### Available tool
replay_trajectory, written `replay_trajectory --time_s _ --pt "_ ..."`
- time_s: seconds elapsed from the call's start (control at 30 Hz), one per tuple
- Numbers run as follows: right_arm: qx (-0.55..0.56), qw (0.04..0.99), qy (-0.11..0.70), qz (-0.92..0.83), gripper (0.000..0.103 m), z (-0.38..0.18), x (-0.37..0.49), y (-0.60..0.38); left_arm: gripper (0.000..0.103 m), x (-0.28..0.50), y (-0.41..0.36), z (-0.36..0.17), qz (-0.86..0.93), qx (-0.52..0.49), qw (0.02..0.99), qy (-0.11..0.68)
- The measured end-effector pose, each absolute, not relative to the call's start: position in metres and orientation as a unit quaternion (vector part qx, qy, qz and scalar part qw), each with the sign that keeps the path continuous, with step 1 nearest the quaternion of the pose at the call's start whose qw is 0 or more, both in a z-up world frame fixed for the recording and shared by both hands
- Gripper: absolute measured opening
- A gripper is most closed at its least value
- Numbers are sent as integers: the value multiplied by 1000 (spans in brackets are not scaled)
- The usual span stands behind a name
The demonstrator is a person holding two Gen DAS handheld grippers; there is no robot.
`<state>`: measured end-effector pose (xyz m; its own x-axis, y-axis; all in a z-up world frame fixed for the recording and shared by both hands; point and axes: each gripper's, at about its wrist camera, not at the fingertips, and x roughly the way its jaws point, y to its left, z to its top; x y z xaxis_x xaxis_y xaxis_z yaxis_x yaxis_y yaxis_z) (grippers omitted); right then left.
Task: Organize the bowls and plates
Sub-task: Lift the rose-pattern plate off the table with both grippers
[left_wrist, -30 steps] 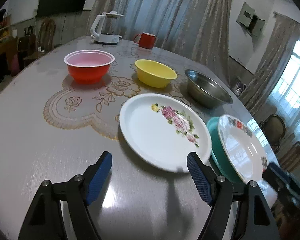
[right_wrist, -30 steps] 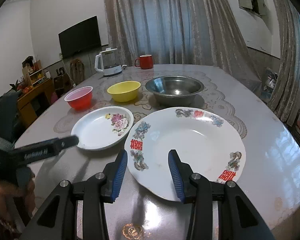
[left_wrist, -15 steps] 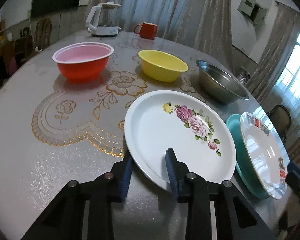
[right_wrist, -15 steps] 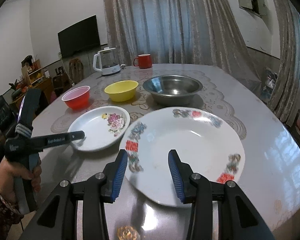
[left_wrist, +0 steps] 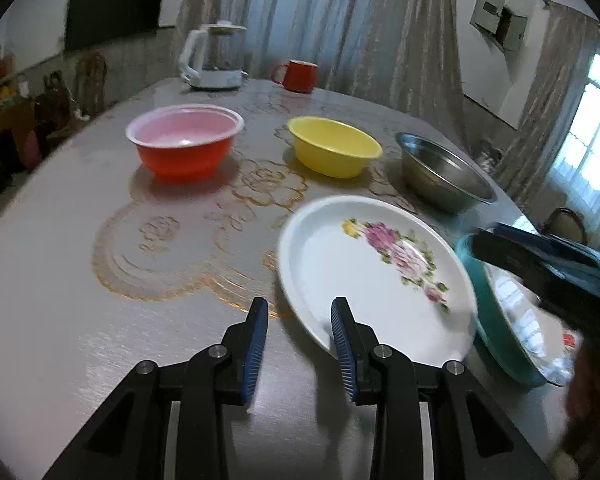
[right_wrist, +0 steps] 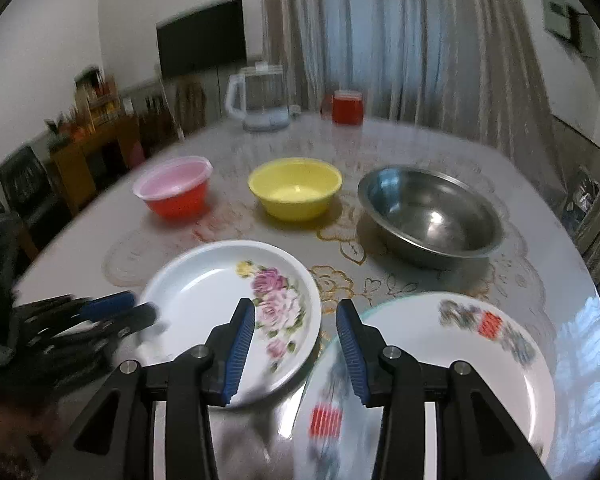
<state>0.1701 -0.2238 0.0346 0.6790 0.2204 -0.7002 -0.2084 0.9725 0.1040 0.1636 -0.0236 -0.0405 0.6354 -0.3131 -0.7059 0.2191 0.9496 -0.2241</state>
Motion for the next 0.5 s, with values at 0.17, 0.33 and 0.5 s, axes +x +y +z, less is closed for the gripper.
replay_trajectory --time_s 0.17,0.33,0.5 --pt "9 880 461 115 35 12 215 -224 36 159 -33 -43 -166 -62 897 406" --pt "-3 862 492 123 32 -1 235 -222 36 163 -35 -45 -167 -65 894 410" --pt "-38 854 502 133 29 -6 238 -204 36 162 -37 -45 -158 -53 897 408"
